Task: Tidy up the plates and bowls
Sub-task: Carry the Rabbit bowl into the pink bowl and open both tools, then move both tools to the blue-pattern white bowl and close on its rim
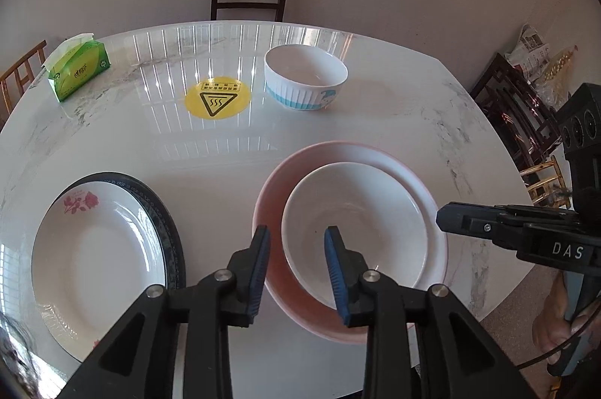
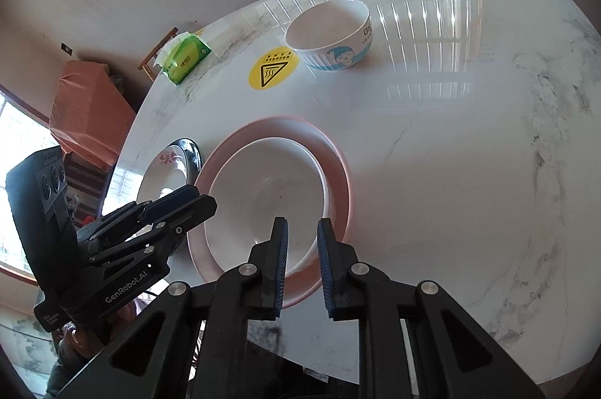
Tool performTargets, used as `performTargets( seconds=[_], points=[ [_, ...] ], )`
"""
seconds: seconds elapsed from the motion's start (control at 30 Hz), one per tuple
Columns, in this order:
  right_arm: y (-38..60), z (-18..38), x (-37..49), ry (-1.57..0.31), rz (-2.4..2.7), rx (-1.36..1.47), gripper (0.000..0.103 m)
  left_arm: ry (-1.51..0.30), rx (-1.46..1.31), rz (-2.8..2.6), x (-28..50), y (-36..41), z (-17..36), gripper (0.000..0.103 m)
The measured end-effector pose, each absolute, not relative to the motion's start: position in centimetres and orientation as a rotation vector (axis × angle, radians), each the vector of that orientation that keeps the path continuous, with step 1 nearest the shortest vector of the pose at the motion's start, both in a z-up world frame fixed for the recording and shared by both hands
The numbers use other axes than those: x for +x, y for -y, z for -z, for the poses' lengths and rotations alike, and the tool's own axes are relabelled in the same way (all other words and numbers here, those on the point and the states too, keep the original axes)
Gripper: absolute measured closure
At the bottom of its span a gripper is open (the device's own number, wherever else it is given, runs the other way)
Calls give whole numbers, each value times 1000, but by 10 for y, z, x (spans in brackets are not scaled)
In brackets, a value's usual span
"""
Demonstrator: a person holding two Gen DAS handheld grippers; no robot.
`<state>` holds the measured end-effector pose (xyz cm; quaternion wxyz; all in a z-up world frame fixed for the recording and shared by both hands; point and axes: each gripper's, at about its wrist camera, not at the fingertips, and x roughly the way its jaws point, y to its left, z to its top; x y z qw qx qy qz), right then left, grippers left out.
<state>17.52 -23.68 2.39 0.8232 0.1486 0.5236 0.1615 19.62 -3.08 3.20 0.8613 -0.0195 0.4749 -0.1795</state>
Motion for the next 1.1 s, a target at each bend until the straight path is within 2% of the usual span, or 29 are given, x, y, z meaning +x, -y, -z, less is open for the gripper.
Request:
performTargets(
  seconds=[0.1, 0.23, 0.3, 0.33, 0.53, 0.8, 1.1],
  points=[
    [248, -34, 175, -1065, -330, 298, 86, -964, -90, 384, 200, 21, -46, 62],
    [262, -44, 184, -1013, -315, 259, 86, -947, -152, 379, 219, 10, -65, 59],
    [272, -46, 194, -984, -303, 256, 86, -950, -191, 397, 233, 7, -70, 46],
    [277, -45, 200, -979, -317, 264, 86, -950, -196, 385, 242, 7, -71, 45],
    [292, -25, 254, -1010, -341, 349, 82, -992, -160, 348, 303, 18, -62, 44],
    [287, -15, 323, -1013, -340, 412, 70, -1068, -187, 408, 379, 40, -38, 44],
    [281, 0, 372, -1043, -306, 443, 69, -1120, -158, 411, 417, 63, -13, 44]
  ],
)
